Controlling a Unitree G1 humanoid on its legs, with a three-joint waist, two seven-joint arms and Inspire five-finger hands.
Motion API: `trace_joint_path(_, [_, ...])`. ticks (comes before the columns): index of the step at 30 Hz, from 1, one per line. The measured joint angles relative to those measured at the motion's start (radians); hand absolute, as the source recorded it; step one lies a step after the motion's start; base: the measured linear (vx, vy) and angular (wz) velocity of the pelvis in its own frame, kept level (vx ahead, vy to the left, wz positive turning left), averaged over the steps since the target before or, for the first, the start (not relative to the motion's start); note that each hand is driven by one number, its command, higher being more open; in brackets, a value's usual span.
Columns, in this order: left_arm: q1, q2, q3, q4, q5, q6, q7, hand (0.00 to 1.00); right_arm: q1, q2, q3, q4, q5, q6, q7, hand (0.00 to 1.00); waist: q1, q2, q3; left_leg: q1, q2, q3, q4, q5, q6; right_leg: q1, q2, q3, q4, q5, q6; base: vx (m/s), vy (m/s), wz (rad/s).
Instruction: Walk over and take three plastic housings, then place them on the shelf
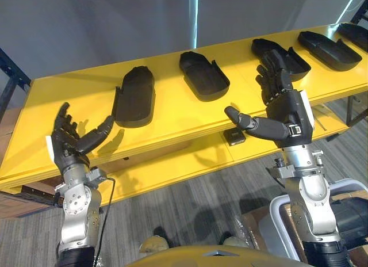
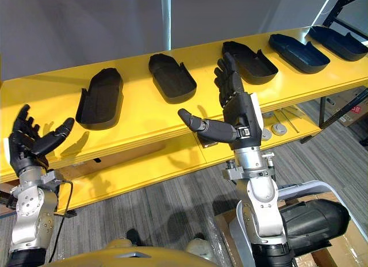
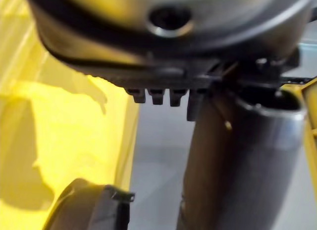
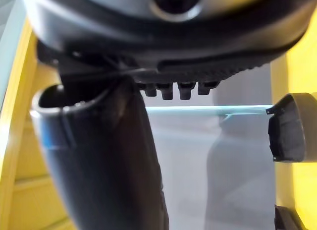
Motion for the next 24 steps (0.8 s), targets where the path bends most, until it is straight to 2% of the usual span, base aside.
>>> trace_joint_path(2, [0.0, -0.001, -0.001, 0.0, -0.01, 0.0, -0.018, 1.0, -0.011, -0.012, 0.018, 0.002, 0.0, 0.002, -0.001, 1.0, 0.0, 0.001, 0.0, -0.003, 0.0, 0.0, 0.003, -0.001, 0.001, -0.002, 0.0, 0.002, 0.0, 0.001, 0.0, 0.0, 0.005, -0.03])
trace_joint_path(4, [-0.003, -0.002, -0.007, 0.0, -0.059, 0.006, -0.075, 1.0, -0.035, -0.029, 0.032, 0.003, 0.0, 0.005, -0.003, 1.0, -0.001, 0.002, 0.0, -0.017, 0.0, 0.002, 0.019, -0.006, 0.002, -0.01, 0.0, 0.002, 0.001, 0.004, -0.002, 0.0, 0.0, 0.0])
trace_joint_path(6, [-0.005, -0.004, -0.03, 0.005, -0.141, 0.029, -0.147, 1.0, -0.07, -0.031, 0.044, 0.011, 0.0, 0.018, -0.005, 1.0, -0.002, 0.002, 0.0, -0.019, 0.004, 0.004, 0.035, -0.014, 0.002, -0.01, 0.001, 0.006, 0.002, 0.005, -0.003, -0.03, 0.013, -0.05])
trace_joint_path(10, [-0.045, -0.004, -0.067, 0.083, -0.203, 0.062, -0.225, 1.0, -0.107, -0.031, 0.057, 0.029, 0.0, 0.028, -0.001, 1.0, -0.004, 0.004, 0.001, -0.019, 0.006, 0.012, 0.051, -0.024, 0.004, -0.011, -0.002, 0.016, 0.007, 0.006, -0.002, -0.03, 0.02, -0.07])
trace_joint_path(15, [-0.067, -0.004, -0.075, 0.173, -0.228, 0.062, -0.252, 1.0, -0.108, -0.031, 0.057, 0.043, 0.0, 0.03, 0.015, 1.0, -0.01, 0.004, 0.002, -0.02, 0.006, 0.028, 0.055, -0.028, 0.004, -0.028, -0.002, 0.037, 0.01, 0.009, -0.003, -0.01, 0.019, -0.11])
trace_joint_path(24, [-0.114, -0.004, -0.071, 0.23, -0.274, 0.054, -0.293, 1.0, -0.118, -0.031, 0.074, 0.048, 0.0, 0.055, 0.027, 1.0, -0.02, 0.005, 0.005, -0.029, 0.022, 0.03, 0.104, -0.055, 0.003, -0.023, 0.0, 0.042, 0.013, 0.01, -0.003, 0.0, 0.003, -0.01])
